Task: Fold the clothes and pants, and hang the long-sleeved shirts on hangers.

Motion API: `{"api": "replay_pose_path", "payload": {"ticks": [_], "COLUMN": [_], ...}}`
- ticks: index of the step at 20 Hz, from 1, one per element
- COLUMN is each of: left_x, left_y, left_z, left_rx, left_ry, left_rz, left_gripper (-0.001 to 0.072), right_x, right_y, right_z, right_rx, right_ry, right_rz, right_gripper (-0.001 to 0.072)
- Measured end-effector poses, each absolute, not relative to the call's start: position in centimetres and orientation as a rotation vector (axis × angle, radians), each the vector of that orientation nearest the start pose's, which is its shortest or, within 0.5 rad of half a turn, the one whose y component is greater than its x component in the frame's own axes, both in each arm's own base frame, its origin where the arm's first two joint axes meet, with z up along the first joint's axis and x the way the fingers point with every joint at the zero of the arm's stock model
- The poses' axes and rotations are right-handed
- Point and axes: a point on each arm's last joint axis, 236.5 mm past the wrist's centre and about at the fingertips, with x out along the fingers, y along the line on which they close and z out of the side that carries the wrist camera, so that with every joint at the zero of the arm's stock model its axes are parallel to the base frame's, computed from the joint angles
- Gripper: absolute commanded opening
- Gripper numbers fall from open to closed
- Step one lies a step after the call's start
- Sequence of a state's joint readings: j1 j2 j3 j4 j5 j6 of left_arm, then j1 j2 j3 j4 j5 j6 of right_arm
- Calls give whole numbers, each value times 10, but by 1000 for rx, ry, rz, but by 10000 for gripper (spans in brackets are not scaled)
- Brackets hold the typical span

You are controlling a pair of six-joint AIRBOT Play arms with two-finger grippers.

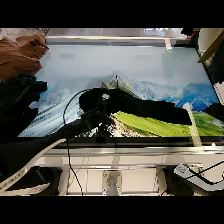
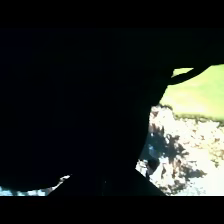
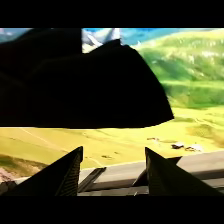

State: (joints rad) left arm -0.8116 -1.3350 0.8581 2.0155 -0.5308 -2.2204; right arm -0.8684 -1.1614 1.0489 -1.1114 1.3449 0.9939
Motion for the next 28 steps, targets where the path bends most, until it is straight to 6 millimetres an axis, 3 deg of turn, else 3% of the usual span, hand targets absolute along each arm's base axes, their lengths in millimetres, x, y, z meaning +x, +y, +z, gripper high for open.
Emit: {"api": "replay_pose_path", "payload": {"ticks": [5,6,10,16,23,25,28], "left_x": [342,342,340,340,339,339,339], "left_y": [-257,-254,-246,-243,-242,-242,-242], "left_z": [-31,-30,-29,-30,-30,-30,-30], "left_rx": [204,203,209,212,214,214,214], "left_ry": [883,887,904,911,914,914,914], "left_rz": [-375,-364,-338,-330,-327,-327,-327], "left_gripper": [23,23,23,24,24,24,24], "right_x": [275,274,262,260,274,287,305], "right_y": [-149,-145,-132,-132,-132,-135,-142], "right_z": [-37,-46,-70,-82,-99,-99,-95], "right_rx": [657,693,766,809,905,936,968], "right_ry": [1232,1250,1329,1349,1290,1235,1147], "right_rz": [-32,-20,14,-22,-78,-88,-109], "right_gripper": [457,507,514,513,506,361,332]}}
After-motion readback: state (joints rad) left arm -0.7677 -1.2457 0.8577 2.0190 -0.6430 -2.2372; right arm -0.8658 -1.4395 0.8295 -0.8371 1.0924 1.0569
